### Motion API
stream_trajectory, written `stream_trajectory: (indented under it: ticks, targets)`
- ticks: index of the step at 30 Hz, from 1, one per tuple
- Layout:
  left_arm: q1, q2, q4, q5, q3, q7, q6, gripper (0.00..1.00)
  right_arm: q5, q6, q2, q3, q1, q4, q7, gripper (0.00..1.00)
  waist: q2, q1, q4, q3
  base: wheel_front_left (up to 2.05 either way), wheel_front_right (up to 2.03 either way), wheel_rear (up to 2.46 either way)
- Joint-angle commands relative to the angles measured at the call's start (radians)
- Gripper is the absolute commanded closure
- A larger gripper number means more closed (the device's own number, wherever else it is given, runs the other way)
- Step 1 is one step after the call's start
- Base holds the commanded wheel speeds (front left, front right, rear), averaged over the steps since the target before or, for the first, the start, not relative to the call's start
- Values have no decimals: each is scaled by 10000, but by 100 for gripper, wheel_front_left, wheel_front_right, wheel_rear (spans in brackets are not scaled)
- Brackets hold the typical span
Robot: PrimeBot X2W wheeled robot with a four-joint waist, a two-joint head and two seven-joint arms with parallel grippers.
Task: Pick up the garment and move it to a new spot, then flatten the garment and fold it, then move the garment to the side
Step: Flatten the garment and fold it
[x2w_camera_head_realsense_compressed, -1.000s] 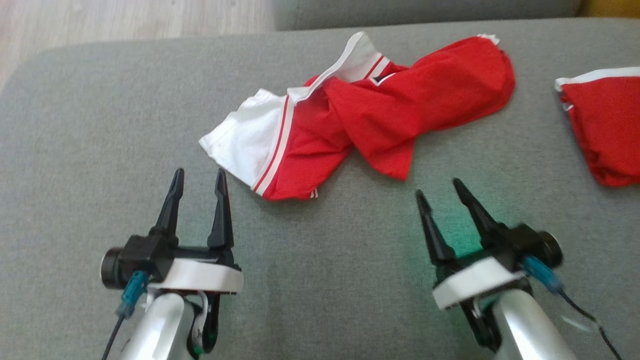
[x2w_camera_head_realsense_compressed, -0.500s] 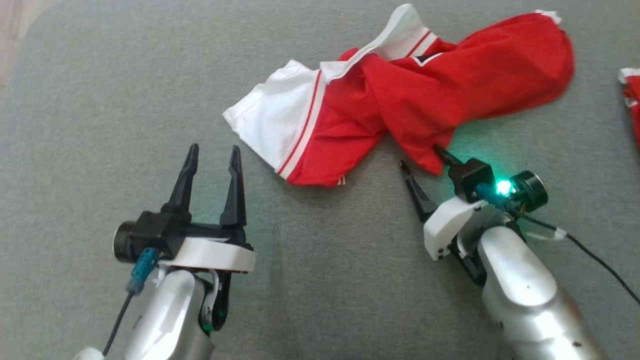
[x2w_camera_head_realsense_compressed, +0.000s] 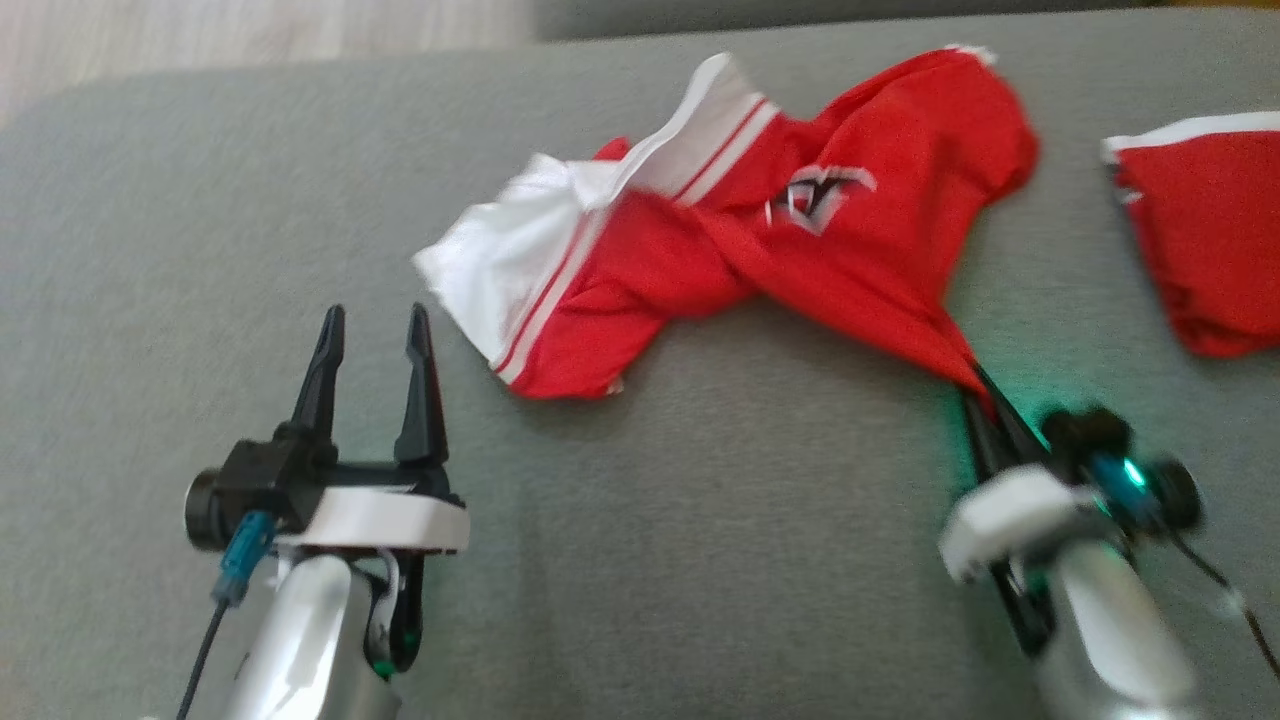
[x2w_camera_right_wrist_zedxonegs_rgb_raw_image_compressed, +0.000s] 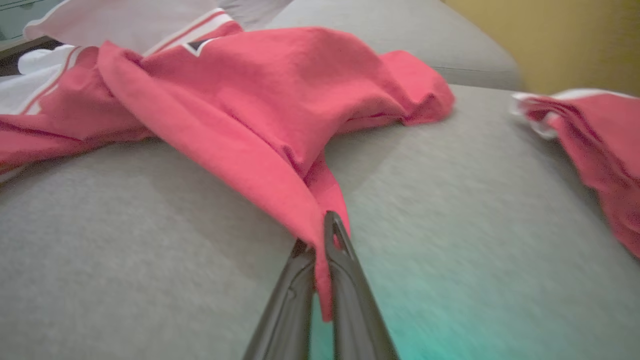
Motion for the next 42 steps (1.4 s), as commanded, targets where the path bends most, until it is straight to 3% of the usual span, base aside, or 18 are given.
stream_trajectory:
  ticks: [1, 10, 11, 12, 13, 22, 28, 36, 42]
  targets:
    - [-56, 68, -282, 88, 394, -53, -30, 0, -84, -7, 36, -38, 222, -454, -178, 100, -1, 1, -528, -475, 0, 0, 0]
    - [195, 1, -209, 195, 482, -53, -108, 0, -1163, -7, 36, -1480, 1656, -1677, 60, 100, -1, 1, -1112, -1052, 0, 0, 0]
    - [205, -5, -192, 185, 476, -53, -109, 0, -1194, -7, 36, -1493, 1728, -1744, 126, 85, -1, 1, -1118, -1095, 0, 0, 0]
    - [217, -11, -177, 177, 467, -53, -109, 0, -1212, -7, 36, -1478, 1779, -1827, 152, 17, -1, 1, -1121, -1133, 0, 0, 0]
    - [229, -17, -165, 170, 454, -53, -109, 0, -1099, -7, 36, -1442, 1795, -1930, 133, 0, -1, 1, -1121, -1163, 0, 0, 0]
    - [292, -38, -46, 150, 385, -53, -145, 0, 1213, -7, 36, 300, 1885, -3653, -257, 0, -1, 1, -1105, -1321, 0, 0, 0]
    - [277, -42, -40, 147, 328, -53, -149, 0, 1918, -7, 36, 1175, 2200, -4715, -284, 0, -1, 1, -1127, -1228, 0, 0, 0]
    - [27, -44, 141, 274, 79, -53, -342, 0, 2191, -7, 36, 1127, 2370, -5109, -287, 0, -1, 1, -1166, -952, 0, 0, 0]
    - [-489, 224, 1000, 762, -726, 521, -736, 0, 2305, -7, 36, 964, 2343, -5063, -288, 0, -1, 1, -1189, -791, 0, 0, 0]
